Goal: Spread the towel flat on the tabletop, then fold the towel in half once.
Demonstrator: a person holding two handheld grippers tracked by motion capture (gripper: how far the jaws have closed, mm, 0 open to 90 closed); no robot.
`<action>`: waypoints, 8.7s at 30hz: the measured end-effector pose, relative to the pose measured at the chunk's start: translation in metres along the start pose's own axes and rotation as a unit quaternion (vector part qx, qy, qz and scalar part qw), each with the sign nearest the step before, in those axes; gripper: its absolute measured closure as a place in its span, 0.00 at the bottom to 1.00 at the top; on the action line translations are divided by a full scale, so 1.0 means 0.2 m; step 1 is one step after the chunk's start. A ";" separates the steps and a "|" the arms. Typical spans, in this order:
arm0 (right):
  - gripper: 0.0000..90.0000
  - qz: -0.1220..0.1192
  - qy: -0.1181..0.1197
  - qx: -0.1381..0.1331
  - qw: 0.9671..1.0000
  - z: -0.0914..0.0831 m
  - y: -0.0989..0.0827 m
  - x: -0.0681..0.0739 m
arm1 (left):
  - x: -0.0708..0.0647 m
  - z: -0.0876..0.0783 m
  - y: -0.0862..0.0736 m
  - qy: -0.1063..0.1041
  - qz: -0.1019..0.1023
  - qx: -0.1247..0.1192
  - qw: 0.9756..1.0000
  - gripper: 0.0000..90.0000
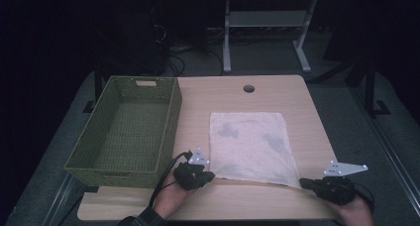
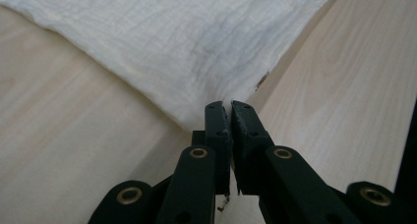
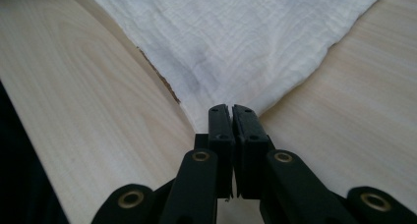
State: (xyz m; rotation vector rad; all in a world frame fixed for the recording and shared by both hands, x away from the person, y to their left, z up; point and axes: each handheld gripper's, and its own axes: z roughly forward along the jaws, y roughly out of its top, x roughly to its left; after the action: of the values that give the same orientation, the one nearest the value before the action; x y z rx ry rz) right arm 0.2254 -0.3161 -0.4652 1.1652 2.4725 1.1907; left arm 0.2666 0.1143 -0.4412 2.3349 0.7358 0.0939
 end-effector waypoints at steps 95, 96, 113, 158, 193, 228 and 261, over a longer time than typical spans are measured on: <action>0.74 0.052 -0.102 -0.022 0.993 0.50 0.71 -0.76 | 0.87 0.46 0.52 0.157 -0.073 -0.051 0.984 0.76; 0.74 0.054 -0.101 -0.020 0.993 0.51 0.71 -0.76 | 0.87 0.46 0.52 0.156 -0.073 -0.051 0.984 0.77; 0.94 0.030 -0.086 0.004 0.996 0.61 0.68 -0.73 | 0.85 0.47 0.53 0.141 -0.061 -0.048 0.987 0.94; 0.99 0.013 -0.100 -0.082 0.991 0.28 0.68 -0.59 | 0.64 0.09 0.54 0.129 -0.092 -0.130 0.979 0.97; 0.99 0.001 -0.070 -0.075 0.995 0.14 0.40 -0.32 | 0.31 0.02 0.29 0.082 -0.047 -0.137 0.986 0.97; 0.99 -0.018 -0.039 -0.065 0.997 -0.02 0.16 -0.08 | 0.08 -0.06 0.07 0.029 -0.029 -0.099 0.994 0.97; 0.88 -0.013 -0.012 -0.004 1.000 0.00 -0.01 0.00 | 0.04 0.03 -0.02 0.006 -0.010 -0.003 1.000 0.90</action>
State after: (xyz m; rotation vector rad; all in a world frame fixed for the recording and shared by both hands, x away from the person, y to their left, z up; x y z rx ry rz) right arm 0.2245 -0.3157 -0.4667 1.1355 2.4543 1.1725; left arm 0.2720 0.1178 -0.4486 2.3226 0.7643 0.1010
